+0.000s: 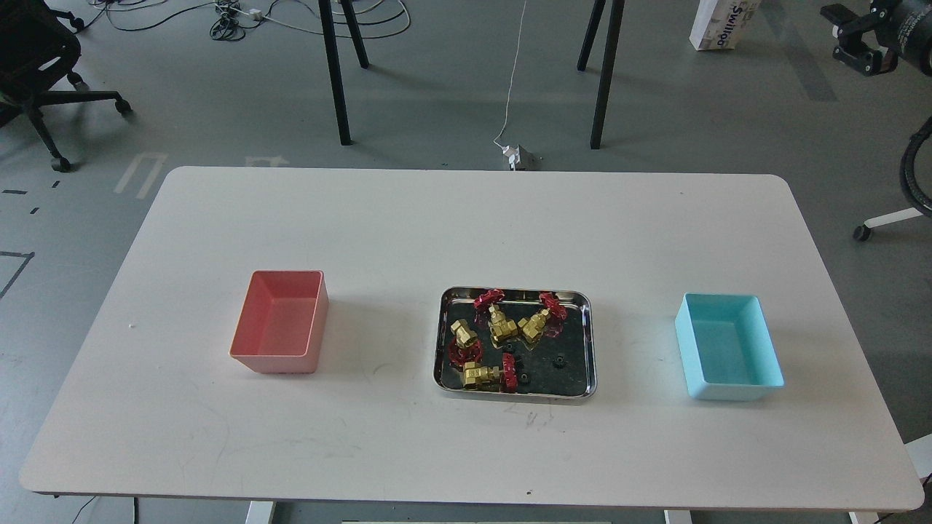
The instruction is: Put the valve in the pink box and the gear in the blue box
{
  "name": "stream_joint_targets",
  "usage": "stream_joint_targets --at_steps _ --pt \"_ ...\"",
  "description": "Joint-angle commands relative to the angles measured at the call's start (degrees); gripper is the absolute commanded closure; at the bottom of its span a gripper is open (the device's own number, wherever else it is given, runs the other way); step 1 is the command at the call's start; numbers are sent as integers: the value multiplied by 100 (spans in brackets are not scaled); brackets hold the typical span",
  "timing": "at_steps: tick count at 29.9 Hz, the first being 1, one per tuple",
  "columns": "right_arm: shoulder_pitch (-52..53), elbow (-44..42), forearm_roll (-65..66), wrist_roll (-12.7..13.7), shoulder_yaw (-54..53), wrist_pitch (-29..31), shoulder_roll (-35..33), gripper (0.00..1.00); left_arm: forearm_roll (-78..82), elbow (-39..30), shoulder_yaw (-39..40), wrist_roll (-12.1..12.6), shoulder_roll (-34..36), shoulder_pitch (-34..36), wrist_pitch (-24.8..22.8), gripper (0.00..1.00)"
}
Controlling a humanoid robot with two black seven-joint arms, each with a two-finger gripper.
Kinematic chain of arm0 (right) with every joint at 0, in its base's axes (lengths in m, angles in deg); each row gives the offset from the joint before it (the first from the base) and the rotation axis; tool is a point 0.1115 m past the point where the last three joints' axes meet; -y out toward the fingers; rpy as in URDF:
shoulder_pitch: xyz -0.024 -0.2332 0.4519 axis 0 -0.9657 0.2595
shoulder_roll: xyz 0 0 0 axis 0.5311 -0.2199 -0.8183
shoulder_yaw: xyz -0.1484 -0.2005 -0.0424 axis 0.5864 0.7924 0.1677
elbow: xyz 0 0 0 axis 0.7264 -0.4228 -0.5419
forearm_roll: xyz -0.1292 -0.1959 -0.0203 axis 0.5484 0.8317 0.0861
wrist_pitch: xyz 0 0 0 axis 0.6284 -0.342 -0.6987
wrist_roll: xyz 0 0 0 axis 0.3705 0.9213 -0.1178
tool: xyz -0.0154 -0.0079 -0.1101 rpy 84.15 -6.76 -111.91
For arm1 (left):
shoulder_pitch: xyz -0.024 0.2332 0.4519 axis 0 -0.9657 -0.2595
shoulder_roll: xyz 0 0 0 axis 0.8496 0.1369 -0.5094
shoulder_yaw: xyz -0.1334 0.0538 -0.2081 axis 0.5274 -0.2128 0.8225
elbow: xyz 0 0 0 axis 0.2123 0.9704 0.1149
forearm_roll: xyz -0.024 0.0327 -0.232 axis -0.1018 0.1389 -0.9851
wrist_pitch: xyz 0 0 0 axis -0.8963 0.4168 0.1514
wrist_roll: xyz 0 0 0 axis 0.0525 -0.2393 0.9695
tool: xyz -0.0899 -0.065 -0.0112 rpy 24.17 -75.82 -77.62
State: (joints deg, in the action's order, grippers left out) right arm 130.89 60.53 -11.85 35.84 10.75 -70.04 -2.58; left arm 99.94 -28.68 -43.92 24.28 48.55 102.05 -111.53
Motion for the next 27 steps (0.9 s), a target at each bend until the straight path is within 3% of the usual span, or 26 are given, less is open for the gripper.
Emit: stream_joint_targets --at_steps 1,2,4,5,11,16,18,21,24,27 --pt "-3 3 0 4 6 -6 52 1 -4 -89 101 -101 78 -17 0 1" --pt "-11 3 0 4 6 -6 62 1 5 -115 128 -215 87 -43 0 1" --pt "-3 3 9 4 6 -6 88 1 40 -124 111 -741 174 -105 0 2" --pt "-3 21 9 4 6 -6 97 1 22 -63 119 -822 209 -79 0 2" --pt "41 4 9 -23 -64 -67 106 1 -48 236 190 -849 166 -175 0 0" --pt "41 30 0 -41 -328 -278 88 1 450 -237 120 -963 95 -798 0 5" --pt "67 30 0 -14 -346 -244 62 1 1519 -466 128 -1041 78 -887 293 7" --pt "85 38 35 12 -328 -208 44 1 3671 -747 93 -1410 -27 -1010 908 7" --pt "94 47 79 12 -328 -208 53 1 5335 -1212 84 -1420 -221 -1369 1620 7" --pt "164 38 97 12 -328 -208 62 1 6802 -1766 32 -1446 -247 -1800 2026 7"
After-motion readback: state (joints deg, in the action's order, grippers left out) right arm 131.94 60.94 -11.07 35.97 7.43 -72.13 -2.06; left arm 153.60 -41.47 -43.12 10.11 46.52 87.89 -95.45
